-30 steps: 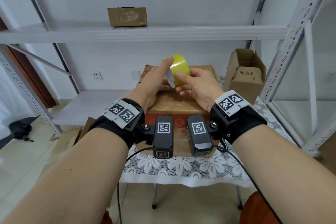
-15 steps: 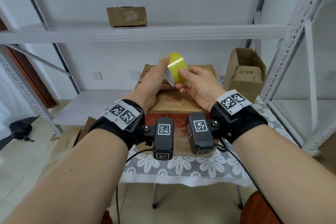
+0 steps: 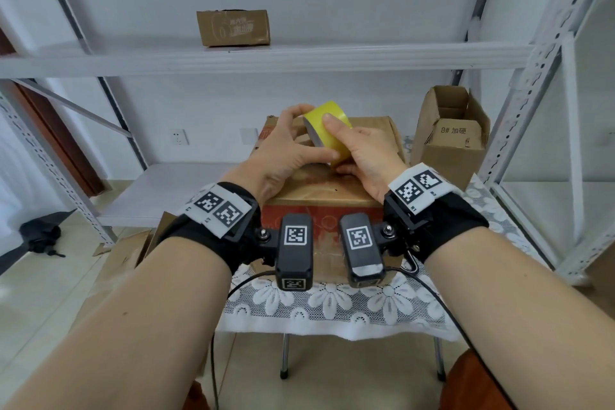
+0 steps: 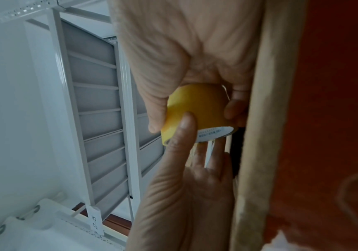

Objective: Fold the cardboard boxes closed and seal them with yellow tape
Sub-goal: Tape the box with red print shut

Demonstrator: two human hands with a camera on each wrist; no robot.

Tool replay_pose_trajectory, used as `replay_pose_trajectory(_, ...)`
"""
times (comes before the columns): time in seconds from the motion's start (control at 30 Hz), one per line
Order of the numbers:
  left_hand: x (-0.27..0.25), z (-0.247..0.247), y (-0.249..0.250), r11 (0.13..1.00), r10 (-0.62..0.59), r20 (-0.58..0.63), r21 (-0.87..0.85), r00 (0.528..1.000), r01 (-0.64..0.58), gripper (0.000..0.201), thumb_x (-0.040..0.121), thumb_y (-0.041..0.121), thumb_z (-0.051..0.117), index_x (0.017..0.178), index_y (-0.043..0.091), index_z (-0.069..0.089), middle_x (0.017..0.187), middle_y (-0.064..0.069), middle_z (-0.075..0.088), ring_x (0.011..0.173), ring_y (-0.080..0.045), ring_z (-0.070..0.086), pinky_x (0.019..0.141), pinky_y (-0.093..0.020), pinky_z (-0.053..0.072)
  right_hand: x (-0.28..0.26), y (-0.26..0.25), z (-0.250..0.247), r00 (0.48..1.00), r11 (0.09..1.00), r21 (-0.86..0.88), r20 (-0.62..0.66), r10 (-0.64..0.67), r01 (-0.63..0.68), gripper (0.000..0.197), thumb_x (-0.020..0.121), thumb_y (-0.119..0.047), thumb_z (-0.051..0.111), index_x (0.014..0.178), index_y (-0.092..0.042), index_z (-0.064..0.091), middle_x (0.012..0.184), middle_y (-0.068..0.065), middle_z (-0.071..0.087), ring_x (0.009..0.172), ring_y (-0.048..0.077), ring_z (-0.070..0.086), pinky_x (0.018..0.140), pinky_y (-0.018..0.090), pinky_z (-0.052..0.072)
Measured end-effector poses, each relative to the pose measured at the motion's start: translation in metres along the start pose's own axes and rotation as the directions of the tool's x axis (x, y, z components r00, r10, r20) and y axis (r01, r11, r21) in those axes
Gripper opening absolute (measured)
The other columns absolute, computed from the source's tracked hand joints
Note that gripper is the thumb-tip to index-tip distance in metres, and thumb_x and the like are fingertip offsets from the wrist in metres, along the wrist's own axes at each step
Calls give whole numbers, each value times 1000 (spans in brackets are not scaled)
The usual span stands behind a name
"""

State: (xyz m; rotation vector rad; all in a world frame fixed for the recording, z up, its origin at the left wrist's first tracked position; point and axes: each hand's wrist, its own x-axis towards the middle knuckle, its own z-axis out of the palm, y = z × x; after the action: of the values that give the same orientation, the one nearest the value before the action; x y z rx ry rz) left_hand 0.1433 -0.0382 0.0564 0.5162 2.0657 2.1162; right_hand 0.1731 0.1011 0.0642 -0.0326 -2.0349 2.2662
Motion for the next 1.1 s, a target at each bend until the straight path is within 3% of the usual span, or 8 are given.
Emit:
replay_pose_trajectory(0.17,6,-4,-2,999,-17,29,-50,999,18,88,56,11,88,134,13,47,130,-9,62,119,-23,61,102,-40,48,-1,0,1,999,1000,25,46,-21,19,21,90,-34,61,82,-15,65,80,2,66,72,13,60,62,25,49)
replay_pose_trajectory(0.33,3,-9,7,993,-85,101,-67,991,92,45,87,30,67,121,1,62,100,-9,74,91,-17,70,88,-32,50,-1,2,-2,992,985,166,106,-67,48,13,95,-16,56,88,-10,64,88,11,65,70,17,61,60,24,51)
replay_pose_trajectory(0.47,3,-7,5,996,-76,74,-45,994,79,51,79,30,76,120,2,62,115,-16,70,104,-26,67,93,-35,52,-1,1,-3,996,986,162,74,-58,46,17,96,-21,55,88,-9,64,82,9,65,62,14,61,54,22,48)
replay_pose_trajectory(0.63,6,-5,0,998,-41,19,-48,999,42,101,50,21,96,135,2,45,127,-18,62,117,-28,62,102,-45,49,1,1,-3,1000,997,77,13,-26,25,34,94,-43,54,85,-12,64,80,5,66,75,18,60,55,24,46)
replay_pose_trajectory(0.7,5,-6,1,997,-62,26,-35,998,63,89,55,22,94,131,3,51,123,-16,65,114,-27,63,101,-41,49,0,0,-3,1000,996,82,18,-20,18,33,94,-41,54,88,-10,64,81,6,65,74,18,59,54,24,46)
replay_pose_trajectory(0.8,0,-4,8,995,-86,44,-40,995,88,37,83,28,73,113,6,65,107,-13,72,98,-24,69,87,-30,54,-1,0,-2,999,990,140,42,-25,19,26,95,-30,55,96,-5,62,81,11,63,60,17,58,48,20,45)
replay_pose_trajectory(0.9,2,-4,11,990,-121,-19,-76,993,119,57,83,49,62,122,7,63,111,-18,70,99,-29,68,89,-34,53,-2,0,-3,997,974,224,68,-27,11,15,95,-21,56,93,-7,60,80,12,63,54,16,57,45,20,46)
replay_pose_trajectory(1.1,5,-1,10,985,-141,-45,-104,989,136,61,89,57,54,129,11,55,113,-19,70,104,-32,68,87,-36,55,-4,0,-4,998,965,261,66,-25,7,8,93,-15,59,88,-9,60,78,11,62,53,15,58,45,19,47)
